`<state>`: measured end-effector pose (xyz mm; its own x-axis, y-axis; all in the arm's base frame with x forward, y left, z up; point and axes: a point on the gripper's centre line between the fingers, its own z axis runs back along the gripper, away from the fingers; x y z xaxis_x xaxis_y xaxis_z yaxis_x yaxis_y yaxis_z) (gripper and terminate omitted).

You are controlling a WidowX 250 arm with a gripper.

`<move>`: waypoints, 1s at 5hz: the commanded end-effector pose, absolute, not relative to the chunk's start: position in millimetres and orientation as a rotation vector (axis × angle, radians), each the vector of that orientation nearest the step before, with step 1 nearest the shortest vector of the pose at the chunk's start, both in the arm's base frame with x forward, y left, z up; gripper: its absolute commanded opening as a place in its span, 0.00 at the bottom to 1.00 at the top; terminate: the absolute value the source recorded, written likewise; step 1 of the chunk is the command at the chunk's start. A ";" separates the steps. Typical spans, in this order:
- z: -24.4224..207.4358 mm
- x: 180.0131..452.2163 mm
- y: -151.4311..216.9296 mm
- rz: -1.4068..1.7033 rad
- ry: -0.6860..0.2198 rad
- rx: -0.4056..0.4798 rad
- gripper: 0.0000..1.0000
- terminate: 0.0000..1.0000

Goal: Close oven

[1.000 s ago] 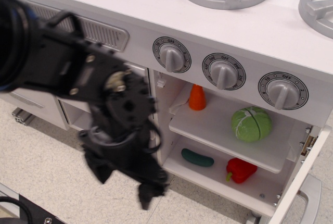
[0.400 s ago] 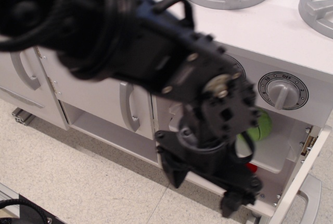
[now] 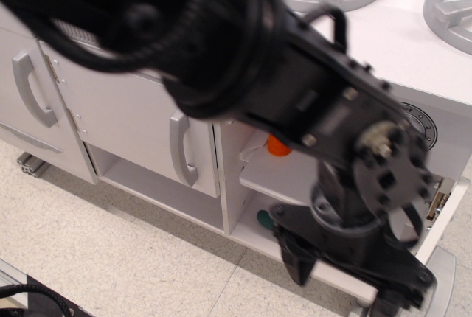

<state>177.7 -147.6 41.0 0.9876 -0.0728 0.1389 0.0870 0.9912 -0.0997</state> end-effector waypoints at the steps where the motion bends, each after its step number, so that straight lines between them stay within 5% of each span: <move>1: 29.4 175.0 -165.4 -0.092 -0.160 -0.110 1.00 0.00; 4: 3.5 175.3 -134.1 0.009 -0.195 -0.024 1.00 0.00; 5: 16.3 175.2 -114.3 -0.009 -0.171 0.014 1.00 0.00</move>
<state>172.0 -110.6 8.4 0.9904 -0.0049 0.1383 0.0004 0.9995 0.0325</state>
